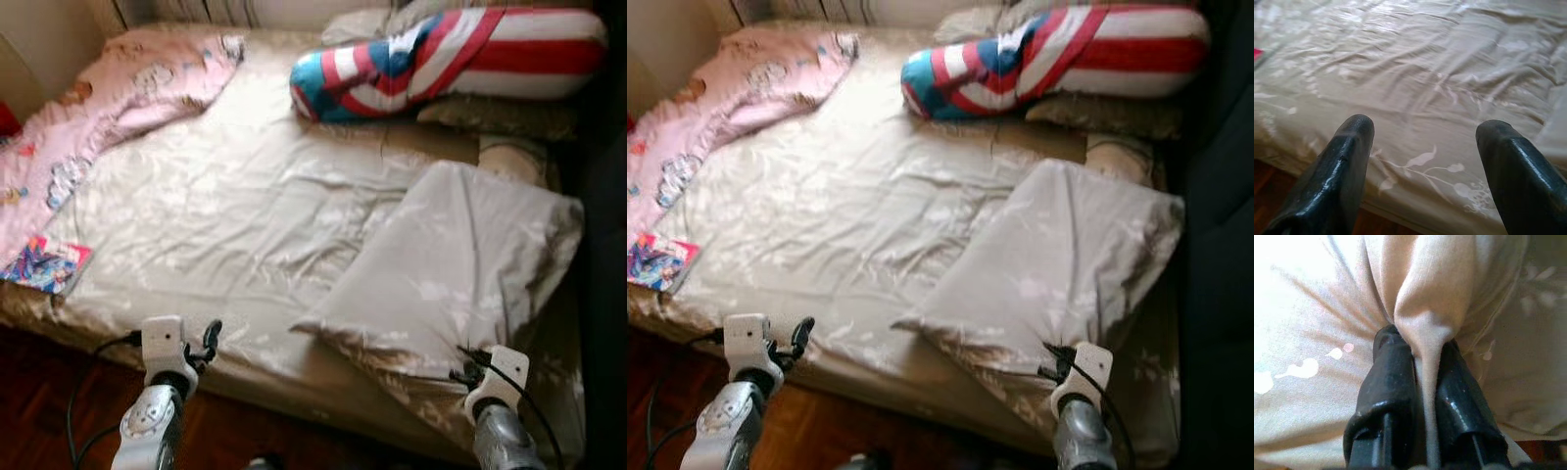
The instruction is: Clean up the room
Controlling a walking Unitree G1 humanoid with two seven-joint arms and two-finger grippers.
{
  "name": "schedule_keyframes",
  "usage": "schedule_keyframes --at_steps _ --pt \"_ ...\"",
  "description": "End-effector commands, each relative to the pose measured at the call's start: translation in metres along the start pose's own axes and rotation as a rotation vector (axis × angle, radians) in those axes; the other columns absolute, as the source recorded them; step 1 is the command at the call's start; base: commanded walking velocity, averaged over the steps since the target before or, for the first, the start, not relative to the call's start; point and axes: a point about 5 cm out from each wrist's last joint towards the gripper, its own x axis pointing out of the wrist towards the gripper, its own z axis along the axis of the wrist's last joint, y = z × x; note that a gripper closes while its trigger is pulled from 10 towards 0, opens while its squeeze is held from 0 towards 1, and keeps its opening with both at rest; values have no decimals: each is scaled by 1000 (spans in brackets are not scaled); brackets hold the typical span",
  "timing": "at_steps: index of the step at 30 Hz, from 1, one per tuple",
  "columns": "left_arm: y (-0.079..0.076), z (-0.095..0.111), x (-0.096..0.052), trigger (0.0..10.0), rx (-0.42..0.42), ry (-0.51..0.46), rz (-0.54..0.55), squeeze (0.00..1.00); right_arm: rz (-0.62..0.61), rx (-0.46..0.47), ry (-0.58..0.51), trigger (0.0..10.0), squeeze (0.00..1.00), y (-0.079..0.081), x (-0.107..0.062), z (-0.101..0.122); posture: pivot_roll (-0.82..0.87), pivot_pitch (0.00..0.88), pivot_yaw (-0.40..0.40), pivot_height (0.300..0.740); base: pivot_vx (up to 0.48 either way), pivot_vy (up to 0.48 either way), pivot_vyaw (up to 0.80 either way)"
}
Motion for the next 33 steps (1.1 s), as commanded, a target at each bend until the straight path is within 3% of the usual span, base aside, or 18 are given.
schedule_keyframes --at_steps 1,4,8,9,10,12,17,18,19,23,24,25,26,27,28,31,32,33 --pt "10 -7 -3 10000 -5 20 46 0 -77 -18 -46 0 0 -17 1 9 -83 34 33 740 0 0 0" --pt "13 -8 3 10000 -11 16 63 0 -263 -78 -92 0 0 -59 3 32 -106 23 32 740 0 0 0" --pt "13 -9 5 10000 -12 14 64 0 -346 -106 -129 0 0 -79 2 48 -121 22 33 740 0 0 0" --pt "13 -10 6 10000 -14 15 63 0 -420 -138 -163 0 0 -96 0 62 -126 21 33 740 0 0 0" --pt "13 -10 6 10000 -14 15 63 0 -420 -138 -163 0 0 -96 0 62 -126 21 33 740 0 0 0" --pt "10 -13 8 10000 -18 17 60 0 -526 -134 -196 0 0 -117 -4 78 -137 18 31 740 0 0 0" --pt "9 -15 9 10000 -22 18 60 0 -523 -128 -190 0 0 -120 -4 81 -142 15 31 740 0 0 0" --pt "9 -15 10 10000 -23 19 61 0 -515 -134 -176 7725 0 -117 -3 78 -141 12 31 740 0 0 0" --pt "9 -16 11 10000 -24 19 62 0 -513 -139 -172 10000 0 -115 -2 77 -137 10 33 740 0 0 0" --pt "10 -17 12 10000 -17 23 63 0 -500 -131 -167 10000 0 -109 -1 72 -136 5 36 740 0 0 0" --pt "11 -17 12 10000 -16 22 63 0 -494 -126 -164 10000 47 -108 -1 71 -136 4 37 740 0 0 0" --pt "11 -17 12 10000 -15 23 65 0 -483 -119 -162 10000 882 -106 -1 70 -136 1 38 740 0 0 0" --pt "12 -17 12 10000 -15 24 66 0 -472 -112 -160 10000 882 -104 0 69 -136 0 39 740 0 0 0" --pt "14 -17 13 10000 -13 25 69 0 -430 -105 -153 10000 1000 -96 2 66 -133 0 39 740 0 0 0" --pt "14 -16 14 10000 -13 26 70 0 -418 -108 -148 10000 1000 -93 3 65 -133 0 39 740 0 0 0" --pt "15 -16 15 10000 -14 26 73 0 -398 -103 -140 10000 878 -89 4 64 -134 0 39 740 0 0 0" --pt "14 -16 16 10000 -15 26 74 0 -380 -98 -132 10000 643 -86 4 62 -133 0 39 740 0 0 0" --pt "14 -16 16 10000 -15 26 74 0 -380 -98 -132 10000 643 -86 4 62 -133 0 39 740 0 0 0"
